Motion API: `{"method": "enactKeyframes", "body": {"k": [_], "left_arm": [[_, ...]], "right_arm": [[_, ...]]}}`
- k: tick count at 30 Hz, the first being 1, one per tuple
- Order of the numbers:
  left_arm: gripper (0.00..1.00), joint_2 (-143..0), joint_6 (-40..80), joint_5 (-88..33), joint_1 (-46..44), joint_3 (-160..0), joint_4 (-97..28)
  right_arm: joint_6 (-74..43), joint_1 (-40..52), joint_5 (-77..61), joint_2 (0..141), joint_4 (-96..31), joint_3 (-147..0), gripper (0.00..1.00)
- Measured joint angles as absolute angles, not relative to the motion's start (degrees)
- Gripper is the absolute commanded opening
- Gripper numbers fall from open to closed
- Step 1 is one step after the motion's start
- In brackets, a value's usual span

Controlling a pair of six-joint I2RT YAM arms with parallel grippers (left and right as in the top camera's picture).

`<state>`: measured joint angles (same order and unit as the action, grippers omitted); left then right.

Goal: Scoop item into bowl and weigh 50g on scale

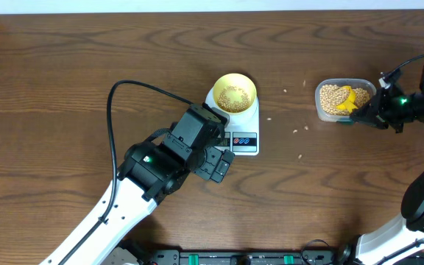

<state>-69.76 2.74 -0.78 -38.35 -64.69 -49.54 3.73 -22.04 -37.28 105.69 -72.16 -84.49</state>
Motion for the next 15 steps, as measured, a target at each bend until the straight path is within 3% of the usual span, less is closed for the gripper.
{"method": "enactKeyframes", "body": {"k": [15], "left_arm": [[0.99,-69.78,2.74,-0.78,-38.35,-64.69,-49.54]], "right_arm": [[8.69,-26.92,-44.80,105.69,-71.59,-84.49,0.01]]}}
